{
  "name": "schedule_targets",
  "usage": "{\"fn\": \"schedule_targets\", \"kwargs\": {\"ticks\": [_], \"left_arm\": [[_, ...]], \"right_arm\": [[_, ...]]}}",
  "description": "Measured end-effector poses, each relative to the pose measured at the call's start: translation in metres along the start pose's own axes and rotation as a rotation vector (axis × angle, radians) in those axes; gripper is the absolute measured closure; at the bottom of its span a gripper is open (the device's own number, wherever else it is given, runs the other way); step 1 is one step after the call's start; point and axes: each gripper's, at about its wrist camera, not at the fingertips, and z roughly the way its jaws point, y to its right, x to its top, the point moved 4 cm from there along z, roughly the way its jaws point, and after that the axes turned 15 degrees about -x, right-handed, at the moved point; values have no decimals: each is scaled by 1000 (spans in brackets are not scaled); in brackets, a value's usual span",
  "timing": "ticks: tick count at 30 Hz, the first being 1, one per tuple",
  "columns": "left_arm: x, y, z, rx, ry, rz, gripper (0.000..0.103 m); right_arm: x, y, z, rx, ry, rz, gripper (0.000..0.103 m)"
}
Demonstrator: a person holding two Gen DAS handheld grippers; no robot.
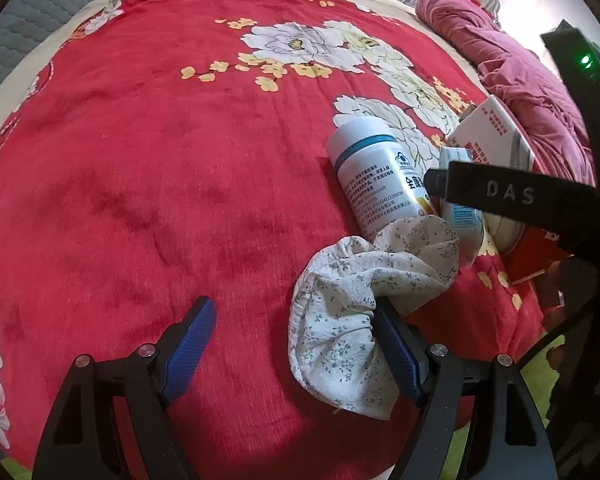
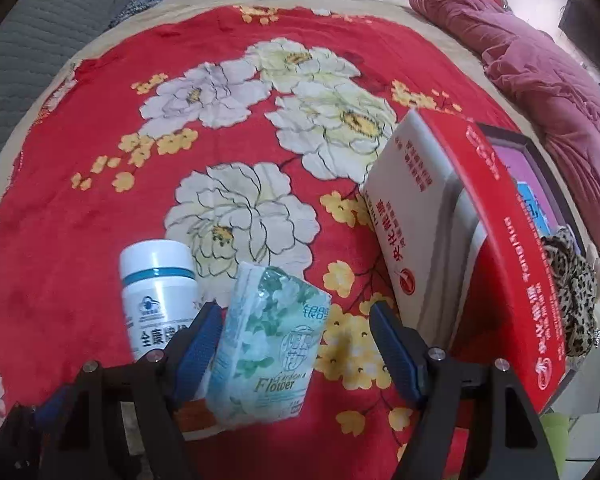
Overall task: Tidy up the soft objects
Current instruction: 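Grasp the floral cloth scrunchie with the left tool while the right tool grasps the green tissue pack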
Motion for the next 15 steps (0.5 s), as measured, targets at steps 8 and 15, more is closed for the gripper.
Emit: {"fn": "schedule_targets", "kwargs": {"ticks": [8, 15], "left_arm": [[4, -1, 4, -9, 10, 18, 23], [6, -3, 7, -19, 13, 22, 22]], "right_arm": [[-7, 4, 13, 51, -55, 7, 38], [-16, 8, 7, 51, -24, -63, 46]]}}
